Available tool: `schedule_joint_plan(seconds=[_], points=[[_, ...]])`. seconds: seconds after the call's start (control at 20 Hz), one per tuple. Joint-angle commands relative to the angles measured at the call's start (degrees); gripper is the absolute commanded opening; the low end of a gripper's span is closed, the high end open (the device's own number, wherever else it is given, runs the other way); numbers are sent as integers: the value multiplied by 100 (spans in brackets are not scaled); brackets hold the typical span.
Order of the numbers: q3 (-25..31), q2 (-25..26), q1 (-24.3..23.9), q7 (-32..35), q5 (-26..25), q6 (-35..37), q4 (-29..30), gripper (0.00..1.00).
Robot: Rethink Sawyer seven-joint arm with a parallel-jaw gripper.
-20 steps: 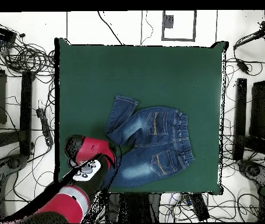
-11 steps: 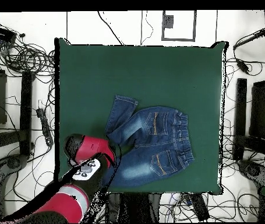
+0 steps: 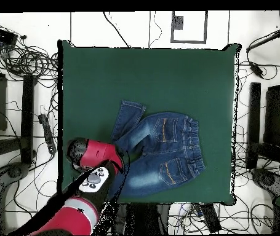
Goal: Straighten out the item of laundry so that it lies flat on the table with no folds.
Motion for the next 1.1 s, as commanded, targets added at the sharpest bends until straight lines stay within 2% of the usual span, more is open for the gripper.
schedule_joint_plan(seconds=[0.05, 0.45, 0.6, 0.85, 1.1], points=[[738, -927, -452, 517, 373, -2337, 94, 100], [870, -1890, -847, 127, -124, -2441, 814, 100], [871, -1890, -843, 128, -270, -2559, 908, 100], [1148, -1801, -1119, 11, -532, -2996, 1152, 100], [969, -1720, -1148, 6, -897, -3104, 1221, 100]])
